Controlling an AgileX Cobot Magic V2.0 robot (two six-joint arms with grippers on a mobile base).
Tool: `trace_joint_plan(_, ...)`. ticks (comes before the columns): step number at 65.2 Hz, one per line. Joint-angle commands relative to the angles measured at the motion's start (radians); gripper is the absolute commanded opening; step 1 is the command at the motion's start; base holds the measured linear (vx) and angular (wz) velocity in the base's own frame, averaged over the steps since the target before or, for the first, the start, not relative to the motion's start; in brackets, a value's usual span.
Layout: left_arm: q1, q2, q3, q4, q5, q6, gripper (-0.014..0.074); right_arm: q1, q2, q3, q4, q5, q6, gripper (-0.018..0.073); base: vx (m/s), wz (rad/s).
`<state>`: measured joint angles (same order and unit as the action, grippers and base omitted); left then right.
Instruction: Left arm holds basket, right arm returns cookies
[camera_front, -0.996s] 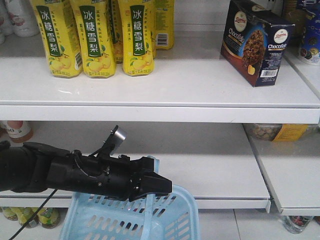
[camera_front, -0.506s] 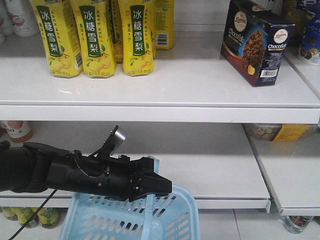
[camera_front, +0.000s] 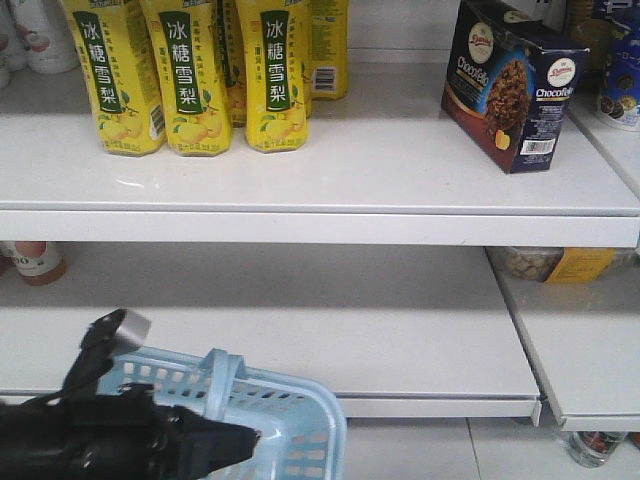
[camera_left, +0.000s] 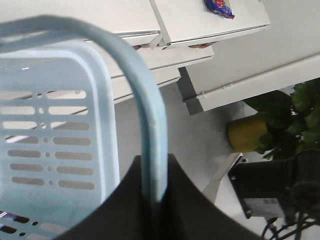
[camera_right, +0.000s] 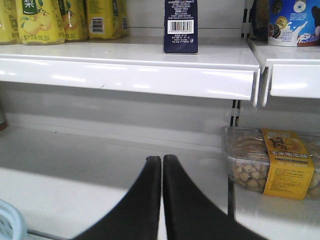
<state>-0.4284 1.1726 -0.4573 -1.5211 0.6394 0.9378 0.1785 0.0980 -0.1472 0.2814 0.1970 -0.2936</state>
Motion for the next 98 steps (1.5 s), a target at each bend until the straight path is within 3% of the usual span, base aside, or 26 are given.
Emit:
trace_joint_plan(1, 0.003, -0.159, 0.03, 0.062, -0.076, 0.035, -0.0006, -0.004, 0.011, -0.027, 0.004, -0.075, -0.009, -0.0008, 0.0, 0.0)
trace_joint_plan(11, 0.003, -0.358, 0.095, 0.262, -0.172, 0.032, -0.0006, -0.004, 0.011, -0.027, 0.004, -0.075, -0.009, -0.0008, 0.0, 0.0)
trace_joint_plan(23, 0.003, -0.508, 0.174, 0.343, -0.381, 0.03, -0.0006, -0.004, 0.011, -0.027, 0.004, -0.075, -0.009, -0.0008, 0.0, 0.0)
trace_joint_plan(29, 0.003, -0.581, 0.225, 0.391, -0.483, -0.026, -0.0006, -0.004, 0.011, -0.027, 0.004, -0.075, -0.009, -0.0008, 0.0, 0.0)
trace_joint_plan(38, 0.003, -0.708, 0.299, 0.623, -0.581, -0.251, -0.0006, -0.004, 0.011, -0.027, 0.004, -0.075, -0.009, -0.0008, 0.0, 0.0)
trace_joint_plan(53, 0.003, -0.89, 0.398, 1.215, -0.612, -0.845, -0.0006, -0.004, 0.011, -0.027, 0.004, -0.075, -0.009, -0.0008, 0.0, 0.0)
trace_joint_plan(59, 0.003, -0.929, 0.434, 1.375, -0.627, -1.029, -0.0006, -0.004, 0.011, -0.027, 0.004, -0.074, -0.009, -0.0008, 0.0, 0.0)
trace_joint_plan(64, 0.003, -0.942, 0.462, 1.406, -0.639, -1.092, -0.0006, -0.004, 0.011, -0.027, 0.004, -0.074, -0.009, -0.0008, 0.0, 0.0)
trace_joint_plan(75, 0.015, -0.978, 0.462, 1.421, -0.631, -1.09, -0.0006, -0.004, 0.011, -0.027, 0.004, -0.074, -0.009, -0.0008, 0.0, 0.0)
trace_joint_plan(86, 0.13, -1.014, 0.462, 1.435, -0.63, -1.091, -0.0006, -0.004, 0.011, -0.027, 0.004, -0.074, -0.009, -0.0008, 0.0, 0.0)
trace_joint_plan(98, 0.236, -1.05, 0.462, 1.529, -0.629, -1.093, -0.0006, -0.004, 0.011, -0.027, 0.004, -0.074, -0.009, -0.0008, 0.0, 0.0)
